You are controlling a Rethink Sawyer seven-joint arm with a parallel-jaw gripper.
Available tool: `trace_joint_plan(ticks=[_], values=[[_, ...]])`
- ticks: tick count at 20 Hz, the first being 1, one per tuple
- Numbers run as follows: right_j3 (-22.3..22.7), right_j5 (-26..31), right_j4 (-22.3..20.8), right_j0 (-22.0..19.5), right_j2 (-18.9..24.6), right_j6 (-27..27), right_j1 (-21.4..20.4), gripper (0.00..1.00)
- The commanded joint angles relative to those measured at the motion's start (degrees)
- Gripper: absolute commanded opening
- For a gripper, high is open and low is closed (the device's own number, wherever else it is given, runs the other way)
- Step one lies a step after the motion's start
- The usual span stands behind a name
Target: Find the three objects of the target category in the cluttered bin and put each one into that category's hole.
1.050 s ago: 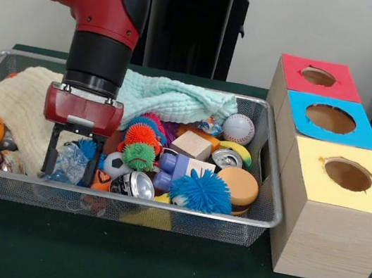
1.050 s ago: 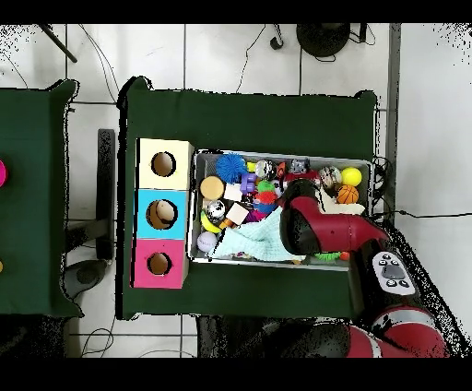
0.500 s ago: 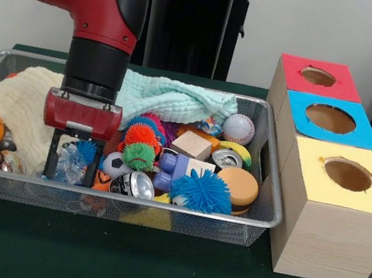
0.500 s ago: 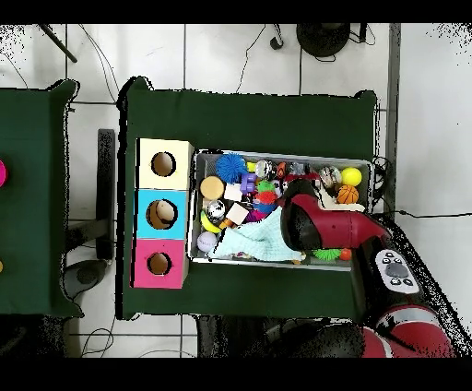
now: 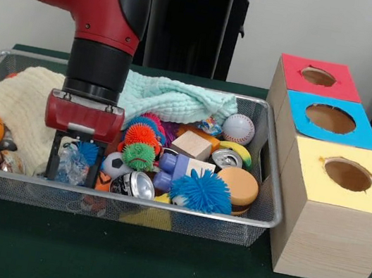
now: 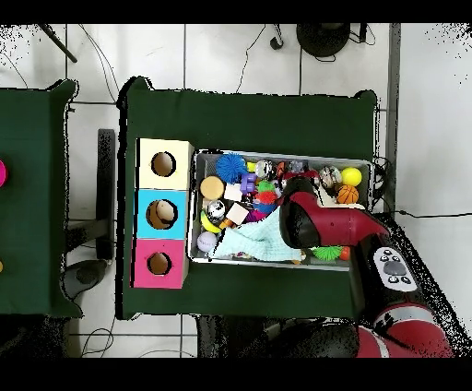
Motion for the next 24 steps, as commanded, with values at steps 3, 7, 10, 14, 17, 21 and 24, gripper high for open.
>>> trace_joint_plan(ticks=[3, 7, 10, 14, 17, 21, 24], values=[[-0.8, 8.6, 1.1, 1.2, 1.2, 4.8, -0.2, 1.0], [-1.0, 9.9, 0.9, 0.7, 2.2, 4.4, 0.2, 1.0], [-1.0, 10.6, 0.9, 0.8, 2.1, 4.2, 0.3, 1.0], [-1.0, 11.1, 0.8, 1.0, 1.9, 4.1, 0.3, 1.0], [-1.2, 12.7, 0.0, 0.9, 2.1, 2.8, 0.3, 0.0], [-1.4, 14.3, -0.1, 0.7, 2.5, 2.0, 0.4, 0.0], [-1.3, 14.1, 0.0, 0.9, 2.0, 2.5, 0.6, 0.0]])
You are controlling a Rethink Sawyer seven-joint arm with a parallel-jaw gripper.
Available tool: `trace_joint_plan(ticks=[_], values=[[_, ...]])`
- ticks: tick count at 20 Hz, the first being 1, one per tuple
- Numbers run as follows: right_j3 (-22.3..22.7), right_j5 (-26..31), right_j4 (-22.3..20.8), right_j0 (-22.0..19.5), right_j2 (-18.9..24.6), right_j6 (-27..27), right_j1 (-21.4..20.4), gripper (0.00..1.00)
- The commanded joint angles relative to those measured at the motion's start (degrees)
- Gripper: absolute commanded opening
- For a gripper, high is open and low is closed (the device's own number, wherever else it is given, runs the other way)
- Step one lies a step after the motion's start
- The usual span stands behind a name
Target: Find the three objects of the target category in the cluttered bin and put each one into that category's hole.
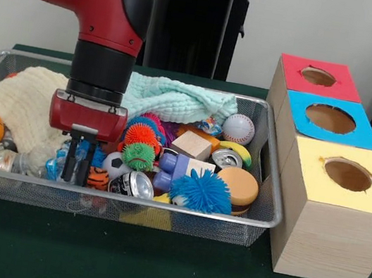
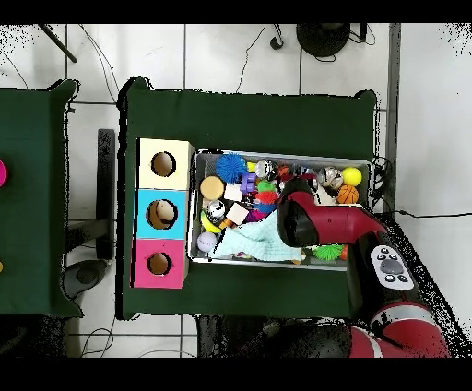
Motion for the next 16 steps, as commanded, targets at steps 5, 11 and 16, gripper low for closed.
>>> trace_joint_plan(ticks=[5, 11, 16], values=[[-0.8, 8.3, -0.5, -0.1, 2.0, 2.8, 1.0, 0.0], [0.2, 9.2, -0.1, 0.4, 1.9, 2.8, -1.3, 0.0], [3.0, 11.5, 1.6, 2.2, 0.9, 4.0, -6.7, 0.0]])
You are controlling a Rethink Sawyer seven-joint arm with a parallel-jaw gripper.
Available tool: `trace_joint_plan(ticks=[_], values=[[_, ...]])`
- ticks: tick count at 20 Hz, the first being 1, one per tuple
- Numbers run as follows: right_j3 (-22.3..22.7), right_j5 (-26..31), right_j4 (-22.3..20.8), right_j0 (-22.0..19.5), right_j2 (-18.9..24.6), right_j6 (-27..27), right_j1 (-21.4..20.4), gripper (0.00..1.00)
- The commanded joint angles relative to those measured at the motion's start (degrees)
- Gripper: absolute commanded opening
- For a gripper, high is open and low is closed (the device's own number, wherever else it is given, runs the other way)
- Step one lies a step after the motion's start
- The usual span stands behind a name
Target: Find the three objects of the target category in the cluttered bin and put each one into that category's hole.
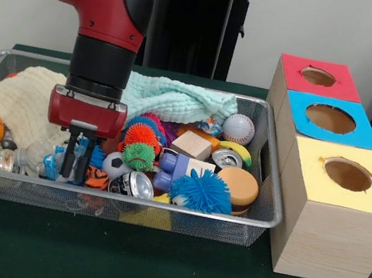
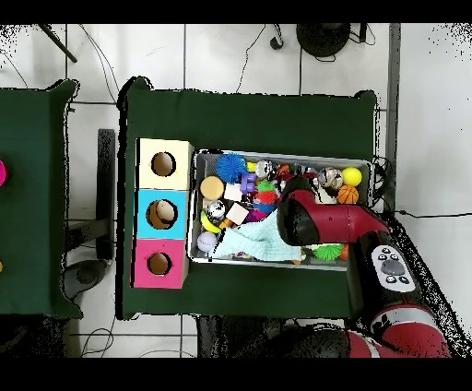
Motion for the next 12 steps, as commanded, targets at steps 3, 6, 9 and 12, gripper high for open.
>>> trace_joint_plan(ticks=[3, 6, 9, 12], values=[[5.0, 11.9, 3.3, 2.8, 0.5, 5.3, -8.9, 0.0], [7.0, 14.1, 5.1, 4.0, -0.1, 6.7, -12.0, 0.0], [8.6, 14.6, 6.8, 4.9, -0.6, 8.4, -13.5, 0.0], [9.5, 14.2, 8.6, 6.4, -1.8, 10.2, -13.8, 0.0]])
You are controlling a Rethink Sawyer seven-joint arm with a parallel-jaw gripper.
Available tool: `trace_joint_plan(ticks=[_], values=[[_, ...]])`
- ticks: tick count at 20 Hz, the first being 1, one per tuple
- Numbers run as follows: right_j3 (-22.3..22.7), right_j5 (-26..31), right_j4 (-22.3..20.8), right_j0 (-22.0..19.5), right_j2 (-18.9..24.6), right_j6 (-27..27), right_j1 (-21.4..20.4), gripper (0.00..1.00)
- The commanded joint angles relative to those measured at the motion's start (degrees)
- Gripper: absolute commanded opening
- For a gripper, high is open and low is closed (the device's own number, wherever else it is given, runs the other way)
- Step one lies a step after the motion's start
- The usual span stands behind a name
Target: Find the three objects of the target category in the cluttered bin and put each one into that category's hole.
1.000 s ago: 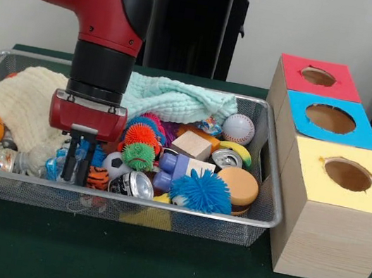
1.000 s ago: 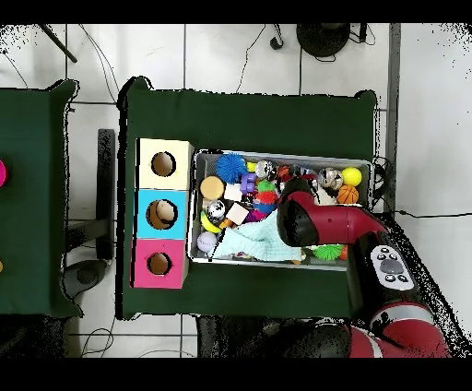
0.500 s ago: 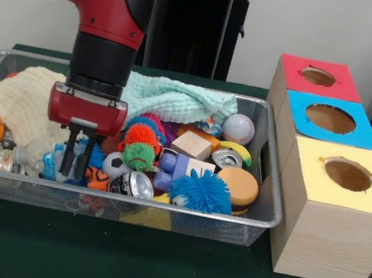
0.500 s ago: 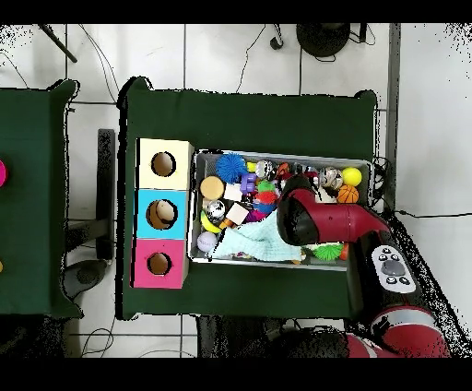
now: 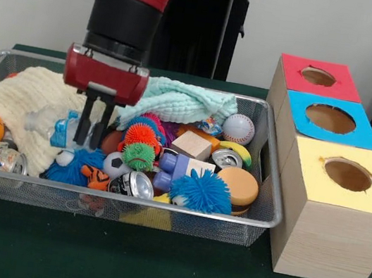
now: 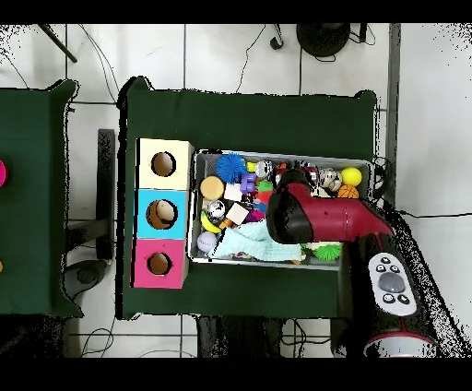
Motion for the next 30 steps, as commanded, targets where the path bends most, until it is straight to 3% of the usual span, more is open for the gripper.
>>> trace_joint_plan(ticks=[1, 8, 25, 30], values=[[6.9, 6.4, 5.2, 2.6, -0.8, 10.8, -4.9, 0.0], [10.7, 3.4, 10.0, 4.3, -1.4, 13.3, -5.1, 0.0], [15.7, 3.1, 21.1, 10.1, -5.4, 15.0, -6.8, 0.0], [17.5, 2.2, 23.5, 9.3, -4.3, 14.3, -6.6, 0.0]])
